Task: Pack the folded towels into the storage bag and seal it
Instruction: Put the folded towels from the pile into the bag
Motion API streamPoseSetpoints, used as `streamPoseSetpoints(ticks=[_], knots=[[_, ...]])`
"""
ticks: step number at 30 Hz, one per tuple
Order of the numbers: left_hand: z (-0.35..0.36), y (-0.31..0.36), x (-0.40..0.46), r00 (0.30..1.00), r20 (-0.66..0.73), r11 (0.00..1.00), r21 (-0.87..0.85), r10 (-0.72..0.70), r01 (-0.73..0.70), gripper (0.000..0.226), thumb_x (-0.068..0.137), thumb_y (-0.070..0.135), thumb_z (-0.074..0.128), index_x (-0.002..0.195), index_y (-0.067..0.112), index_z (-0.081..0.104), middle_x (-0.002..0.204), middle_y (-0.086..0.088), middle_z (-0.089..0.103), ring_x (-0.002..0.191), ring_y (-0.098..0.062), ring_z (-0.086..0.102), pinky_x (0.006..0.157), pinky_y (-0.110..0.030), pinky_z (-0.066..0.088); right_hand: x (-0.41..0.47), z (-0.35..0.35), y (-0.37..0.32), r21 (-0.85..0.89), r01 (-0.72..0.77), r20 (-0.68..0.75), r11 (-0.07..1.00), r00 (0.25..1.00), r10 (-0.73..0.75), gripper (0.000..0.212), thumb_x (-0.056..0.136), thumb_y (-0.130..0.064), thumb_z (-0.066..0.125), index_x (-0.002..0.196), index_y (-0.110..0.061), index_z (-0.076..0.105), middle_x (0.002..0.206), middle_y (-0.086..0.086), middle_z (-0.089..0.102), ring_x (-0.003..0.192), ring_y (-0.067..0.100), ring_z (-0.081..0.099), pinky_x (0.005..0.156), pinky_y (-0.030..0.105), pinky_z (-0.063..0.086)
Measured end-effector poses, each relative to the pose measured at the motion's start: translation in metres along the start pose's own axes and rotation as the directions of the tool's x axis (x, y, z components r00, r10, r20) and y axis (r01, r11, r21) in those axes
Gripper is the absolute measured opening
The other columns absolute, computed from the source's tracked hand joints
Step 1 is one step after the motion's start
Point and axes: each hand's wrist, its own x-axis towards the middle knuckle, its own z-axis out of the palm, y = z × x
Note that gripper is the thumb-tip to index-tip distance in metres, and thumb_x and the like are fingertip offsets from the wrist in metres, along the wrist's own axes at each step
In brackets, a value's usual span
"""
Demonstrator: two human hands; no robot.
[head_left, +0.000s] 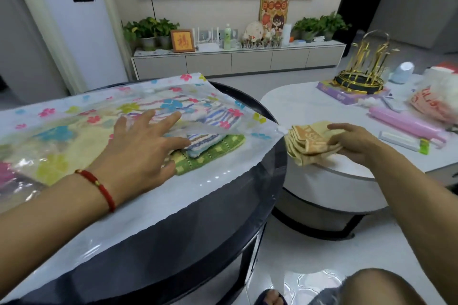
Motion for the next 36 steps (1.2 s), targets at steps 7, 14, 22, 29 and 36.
streamPoseSetpoints(ticks=[7, 14, 22, 29, 36], knots=[[0.003, -0.032, -0.062, 0.989, 0.04, 0.988, -0.04, -0.145, 0.147, 0.063, 0.089, 0.046, 0.051, 0.146, 0.052, 0.027, 0.166, 0.01, 0.003, 0.149, -0.035, 0.008, 0.112, -0.068, 0.021, -0.124, -0.03, -0.039, 0.083, -0.115, 0.487, 0.99, 0.872, 0.061, 0.054, 0.089, 0.016, 0.052, 0.135, -0.008, 0.065, 0.128, 0.025, 0.067, 0.098, 0.032, 0.069, 0.07, 0.034, 0.065], [-0.057, -0.062, -0.059, 0.984, 0.052, 0.946, -0.269, -0.171, 0.179, 0.071, 0.089, 0.025, 0.053, 0.152, 0.042, 0.024, 0.162, 0.014, 0.023, 0.145, -0.027, 0.025, 0.108, -0.064, 0.032, -0.232, 0.074, -0.062, 0.055, 0.017, 0.863, 0.998, 0.502, -0.057, 0.062, 0.074, 0.01, 0.07, 0.132, -0.012, 0.067, 0.128, 0.018, 0.068, 0.105, 0.03, 0.069, 0.079, 0.035, 0.063], [-0.113, -0.087, -0.049, 0.973, 0.067, 0.888, -0.399, -0.221, 0.229, 0.07, 0.079, 0.042, 0.047, 0.149, 0.037, 0.036, 0.152, 0.002, 0.046, 0.136, -0.028, 0.043, 0.11, -0.053, 0.037, -0.254, 0.268, -0.081, 0.317, -0.068, 0.847, 0.946, 0.47, -0.25, 0.061, 0.078, 0.017, 0.052, 0.129, -0.011, 0.069, 0.118, 0.015, 0.067, 0.101, 0.029, 0.062, 0.09, 0.04, 0.051], [-0.123, -0.101, -0.047, 0.97, 0.035, 0.883, -0.407, -0.242, 0.235, 0.076, 0.075, 0.06, 0.041, 0.147, 0.039, 0.038, 0.151, 0.005, 0.047, 0.135, -0.025, 0.043, 0.108, -0.054, 0.037, -0.257, 0.391, -0.074, 0.506, -0.12, 0.657, 0.854, 0.695, -0.291, 0.061, 0.089, 0.005, 0.062, 0.143, -0.021, 0.052, 0.123, 0.027, 0.067, 0.11, 0.037, 0.066, 0.099, 0.05, 0.052], [-0.092, -0.094, -0.055, 0.986, 0.006, 0.942, -0.296, -0.164, 0.159, 0.076, 0.077, 0.057, 0.04, 0.15, 0.038, 0.032, 0.149, 0.007, 0.048, 0.133, -0.023, 0.04, 0.104, -0.055, 0.04, -0.255, 0.384, -0.026, 0.2, 0.482, 0.5, 0.853, 0.699, -0.512, 0.059, 0.084, -0.028, 0.067, 0.138, -0.046, 0.052, 0.108, -0.008, 0.072, 0.094, 0.013, 0.068, 0.084, 0.033, 0.06]])
